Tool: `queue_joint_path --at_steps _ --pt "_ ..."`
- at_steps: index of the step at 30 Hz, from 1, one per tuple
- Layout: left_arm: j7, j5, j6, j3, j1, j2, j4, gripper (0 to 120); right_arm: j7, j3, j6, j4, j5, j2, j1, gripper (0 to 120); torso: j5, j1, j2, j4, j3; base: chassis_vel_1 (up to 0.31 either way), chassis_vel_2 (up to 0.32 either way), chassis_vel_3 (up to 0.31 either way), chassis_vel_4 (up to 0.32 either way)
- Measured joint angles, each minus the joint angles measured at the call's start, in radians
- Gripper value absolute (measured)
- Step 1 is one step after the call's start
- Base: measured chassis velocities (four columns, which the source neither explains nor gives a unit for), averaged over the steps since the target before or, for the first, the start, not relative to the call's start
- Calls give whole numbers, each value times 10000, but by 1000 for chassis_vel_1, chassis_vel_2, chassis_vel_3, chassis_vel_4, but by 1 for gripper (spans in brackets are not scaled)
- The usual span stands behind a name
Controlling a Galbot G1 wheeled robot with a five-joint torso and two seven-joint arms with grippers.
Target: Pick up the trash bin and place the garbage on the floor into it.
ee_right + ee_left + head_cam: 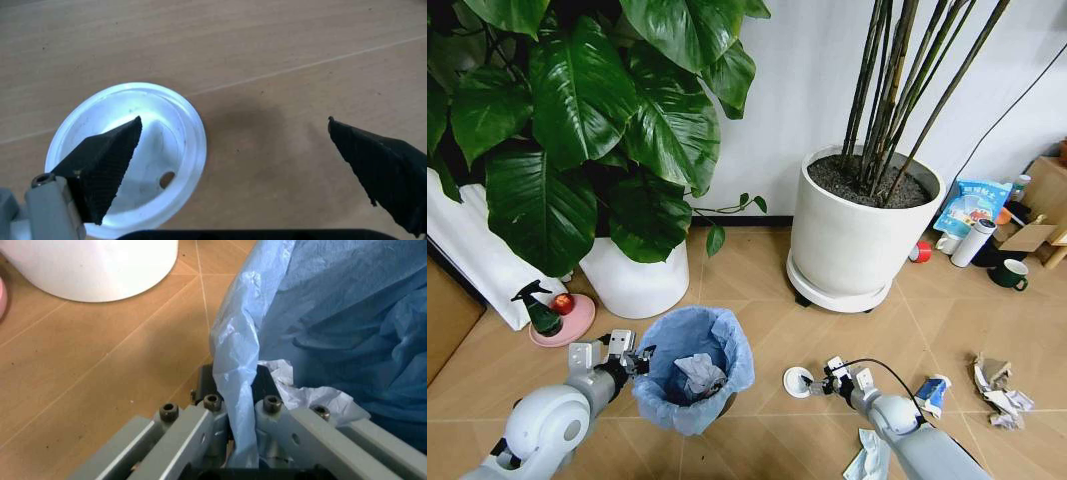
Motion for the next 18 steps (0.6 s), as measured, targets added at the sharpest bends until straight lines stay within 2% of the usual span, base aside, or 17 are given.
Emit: queue_joint_path --at_steps 7,18 --pt "11 -27 -7 -7 10 47 -2 0 15 -3 24 -470 -177 325 115 92 0 0 0 0 0 0 0 0 0" --pt "20 -38 -8 11 -9 44 -39 0 131 76 73 -762 -271 577 183 91 -2 -1 1 -1 -2 0 0 0 0"
